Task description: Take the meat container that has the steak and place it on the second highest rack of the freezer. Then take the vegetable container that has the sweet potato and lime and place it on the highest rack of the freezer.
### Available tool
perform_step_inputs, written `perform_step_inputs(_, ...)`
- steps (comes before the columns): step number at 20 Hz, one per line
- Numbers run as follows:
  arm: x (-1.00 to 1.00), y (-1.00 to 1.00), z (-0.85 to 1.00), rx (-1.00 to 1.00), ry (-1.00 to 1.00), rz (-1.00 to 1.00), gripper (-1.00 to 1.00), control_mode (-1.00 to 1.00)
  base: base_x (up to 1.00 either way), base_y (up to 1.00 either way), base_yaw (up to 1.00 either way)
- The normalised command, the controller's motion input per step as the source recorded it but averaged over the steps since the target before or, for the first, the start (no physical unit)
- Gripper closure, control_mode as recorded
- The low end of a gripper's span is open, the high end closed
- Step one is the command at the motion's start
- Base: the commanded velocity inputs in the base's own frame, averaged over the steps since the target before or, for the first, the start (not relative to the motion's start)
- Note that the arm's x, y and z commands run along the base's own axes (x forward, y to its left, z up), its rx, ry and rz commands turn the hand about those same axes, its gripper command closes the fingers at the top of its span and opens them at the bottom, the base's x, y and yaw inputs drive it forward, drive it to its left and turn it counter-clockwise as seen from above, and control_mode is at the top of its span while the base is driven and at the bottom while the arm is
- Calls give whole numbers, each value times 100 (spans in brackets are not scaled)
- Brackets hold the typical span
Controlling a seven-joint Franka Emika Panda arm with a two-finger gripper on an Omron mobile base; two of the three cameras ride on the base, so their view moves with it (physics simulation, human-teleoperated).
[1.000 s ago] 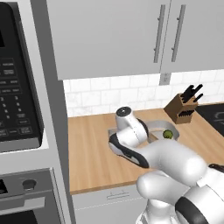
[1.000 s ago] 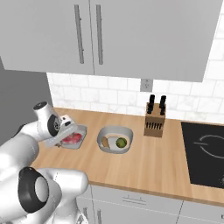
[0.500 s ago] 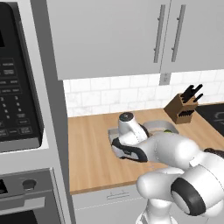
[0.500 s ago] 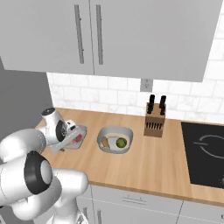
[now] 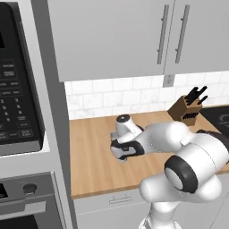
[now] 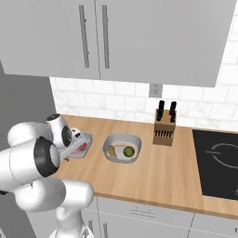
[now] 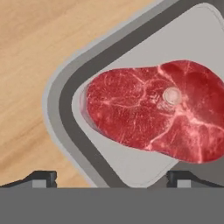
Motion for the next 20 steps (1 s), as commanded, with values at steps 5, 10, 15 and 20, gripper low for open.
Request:
perform_step_inputs(5,5,9,-18,-6,9,0,-100,-100,0,0,0)
perform_step_inputs(10,8,0,-14,0,9,1,-100,-100,0,0,0)
perform_step_inputs(15,5,0,-21,0,7,2,-100,-100,0,0,0)
perform_step_inputs(20,1,0,-31,0,4,8,-100,-100,0,0,0)
